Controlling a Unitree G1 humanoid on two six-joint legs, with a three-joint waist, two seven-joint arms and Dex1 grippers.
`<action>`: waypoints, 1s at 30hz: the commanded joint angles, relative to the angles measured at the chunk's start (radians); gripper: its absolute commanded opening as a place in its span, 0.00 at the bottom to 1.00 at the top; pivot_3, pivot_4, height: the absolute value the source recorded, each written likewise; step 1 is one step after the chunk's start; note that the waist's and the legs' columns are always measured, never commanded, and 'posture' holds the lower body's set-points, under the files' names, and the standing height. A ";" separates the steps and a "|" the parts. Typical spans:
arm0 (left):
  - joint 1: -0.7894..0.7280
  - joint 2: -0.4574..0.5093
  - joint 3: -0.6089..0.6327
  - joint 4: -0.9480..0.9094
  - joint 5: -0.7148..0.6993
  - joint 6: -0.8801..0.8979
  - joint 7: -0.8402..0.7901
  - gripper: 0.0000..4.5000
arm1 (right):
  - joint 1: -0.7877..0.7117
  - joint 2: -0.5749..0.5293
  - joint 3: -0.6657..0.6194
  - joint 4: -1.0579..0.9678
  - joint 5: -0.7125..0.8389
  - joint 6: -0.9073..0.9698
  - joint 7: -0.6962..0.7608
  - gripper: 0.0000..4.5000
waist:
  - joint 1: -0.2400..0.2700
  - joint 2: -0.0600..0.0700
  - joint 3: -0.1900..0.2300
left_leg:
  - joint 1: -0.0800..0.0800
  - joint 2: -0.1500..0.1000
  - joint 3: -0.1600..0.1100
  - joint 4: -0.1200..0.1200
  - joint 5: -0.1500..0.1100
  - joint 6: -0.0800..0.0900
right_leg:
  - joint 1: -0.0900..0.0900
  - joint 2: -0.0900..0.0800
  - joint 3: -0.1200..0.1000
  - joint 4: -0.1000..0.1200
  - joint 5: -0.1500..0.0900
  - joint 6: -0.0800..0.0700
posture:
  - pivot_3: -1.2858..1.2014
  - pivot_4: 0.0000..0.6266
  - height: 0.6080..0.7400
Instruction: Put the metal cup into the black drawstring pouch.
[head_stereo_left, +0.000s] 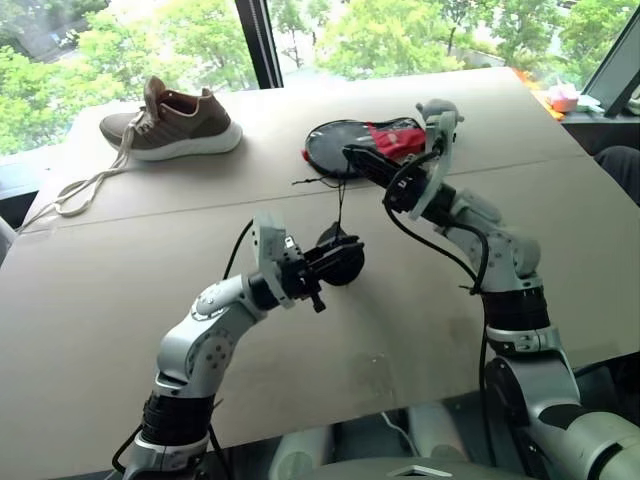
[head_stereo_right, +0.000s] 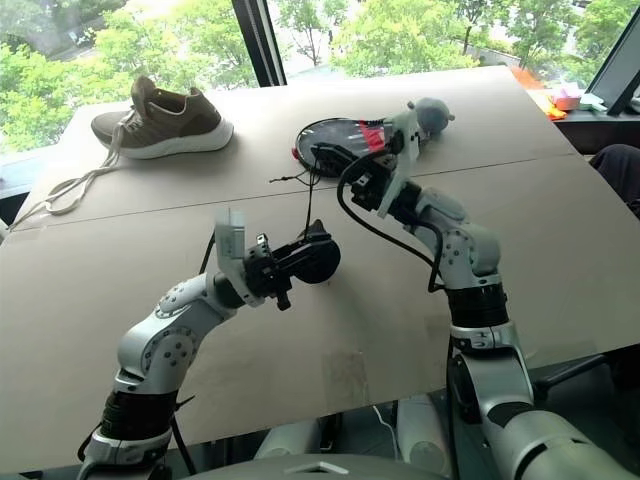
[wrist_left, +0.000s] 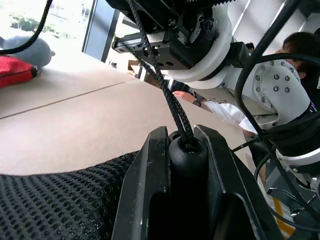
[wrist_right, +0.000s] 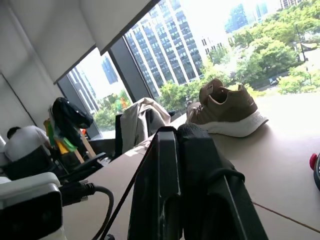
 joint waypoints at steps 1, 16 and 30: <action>0.036 0.006 -0.028 0.015 0.020 0.009 -0.014 0.05 | -0.114 0.011 -0.182 -0.059 0.157 -0.004 -0.139 0.01 | 0.000 0.000 0.000 | 0.000 0.000 0.000 0.000 0.000 0.000 | 0.000 0.000 0.000 0.000 0.000 0.000 | 0.52 0.24 1.00; 0.030 -0.002 -0.040 0.048 0.049 -0.016 -0.019 0.05 | -0.139 -0.018 -0.239 -0.090 0.307 0.063 -0.300 0.01 | -0.006 0.000 0.000 | 0.000 0.000 0.001 -0.002 -0.002 0.004 | -0.001 0.000 0.000 0.000 0.000 0.000 | 0.52 0.24 1.00; 0.044 -0.007 -0.033 0.033 0.001 0.003 -0.012 0.28 | -0.278 -0.015 -0.345 -0.018 0.470 -0.020 -0.456 0.00 | -0.005 0.000 0.000 | -0.001 0.000 0.001 -0.002 -0.002 0.004 | -0.002 0.000 0.000 -0.001 0.000 0.000 | 0.52 0.24 1.00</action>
